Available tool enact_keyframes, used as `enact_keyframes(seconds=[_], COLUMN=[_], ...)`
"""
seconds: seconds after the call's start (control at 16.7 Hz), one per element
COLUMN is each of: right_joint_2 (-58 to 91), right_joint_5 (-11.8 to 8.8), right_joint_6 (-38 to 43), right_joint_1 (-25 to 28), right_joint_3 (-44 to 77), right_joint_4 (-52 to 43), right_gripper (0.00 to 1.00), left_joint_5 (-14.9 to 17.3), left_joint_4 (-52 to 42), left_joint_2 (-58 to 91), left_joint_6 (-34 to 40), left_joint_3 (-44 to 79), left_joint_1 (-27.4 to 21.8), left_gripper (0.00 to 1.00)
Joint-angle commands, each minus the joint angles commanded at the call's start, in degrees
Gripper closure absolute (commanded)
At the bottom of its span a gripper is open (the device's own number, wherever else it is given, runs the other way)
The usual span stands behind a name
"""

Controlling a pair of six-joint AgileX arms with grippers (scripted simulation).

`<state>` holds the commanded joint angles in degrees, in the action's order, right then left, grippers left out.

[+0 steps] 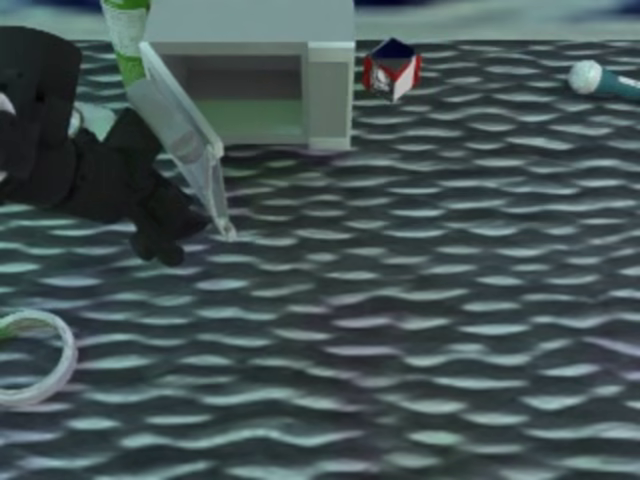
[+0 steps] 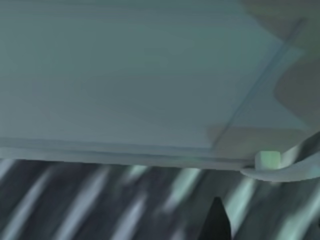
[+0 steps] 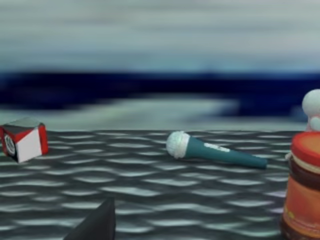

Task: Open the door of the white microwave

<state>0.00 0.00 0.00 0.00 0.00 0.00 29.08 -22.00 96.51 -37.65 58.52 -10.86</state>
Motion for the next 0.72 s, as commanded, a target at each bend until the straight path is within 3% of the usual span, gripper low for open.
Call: enact_keyframes(seconds=[0.24, 0.72], right_joint_2=[0.0, 0.0], right_joint_5=[0.0, 0.0], right_joint_6=[0.0, 0.0], right_joint_1=[0.0, 0.0], right_joint_3=[0.0, 0.0], right_joint_4=[0.0, 0.0], right_gripper=[0.0, 0.0], left_joint_5=[0.0, 0.0], left_joint_4=[0.0, 0.0], left_joint_2=[0.0, 0.0], left_joint_6=[0.0, 0.0], left_joint_3=[0.0, 0.0], left_joint_1=[0.0, 0.0], left_gripper=[0.02, 0.0])
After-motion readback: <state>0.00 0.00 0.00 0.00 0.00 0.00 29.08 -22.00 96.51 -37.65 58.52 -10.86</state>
